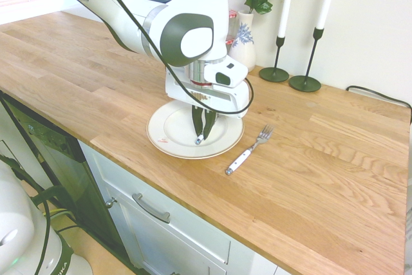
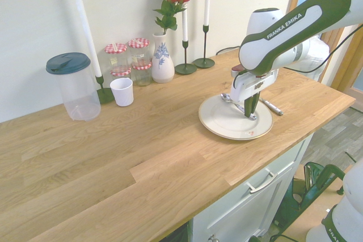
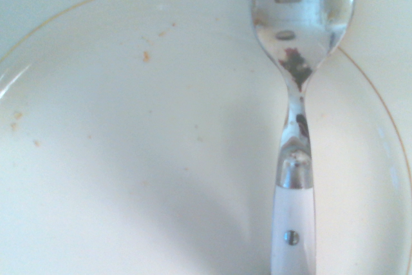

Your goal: Put the spoon into the plate

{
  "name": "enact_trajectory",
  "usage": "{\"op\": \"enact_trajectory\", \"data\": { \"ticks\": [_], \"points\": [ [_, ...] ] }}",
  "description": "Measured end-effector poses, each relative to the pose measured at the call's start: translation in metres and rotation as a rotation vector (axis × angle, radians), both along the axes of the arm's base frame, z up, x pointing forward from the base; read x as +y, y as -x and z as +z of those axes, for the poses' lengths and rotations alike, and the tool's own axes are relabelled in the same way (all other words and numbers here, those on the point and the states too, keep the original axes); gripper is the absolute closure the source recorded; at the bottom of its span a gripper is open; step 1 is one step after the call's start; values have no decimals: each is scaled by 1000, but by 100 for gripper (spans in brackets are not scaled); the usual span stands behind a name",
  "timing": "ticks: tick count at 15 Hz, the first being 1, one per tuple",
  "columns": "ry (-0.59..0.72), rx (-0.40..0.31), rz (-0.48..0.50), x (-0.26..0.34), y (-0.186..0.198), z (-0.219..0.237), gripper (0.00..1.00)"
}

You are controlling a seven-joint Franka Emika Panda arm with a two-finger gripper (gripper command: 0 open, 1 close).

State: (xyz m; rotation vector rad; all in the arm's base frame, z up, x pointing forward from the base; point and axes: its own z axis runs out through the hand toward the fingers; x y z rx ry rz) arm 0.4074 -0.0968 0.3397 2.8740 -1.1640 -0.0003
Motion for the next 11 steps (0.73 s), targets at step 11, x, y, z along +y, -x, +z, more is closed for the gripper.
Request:
{"op": "enact_trajectory", "data": {
  "ticks": [11],
  "points": [
    [7, 8, 53, 18, 24, 68, 0]
  ]
}}
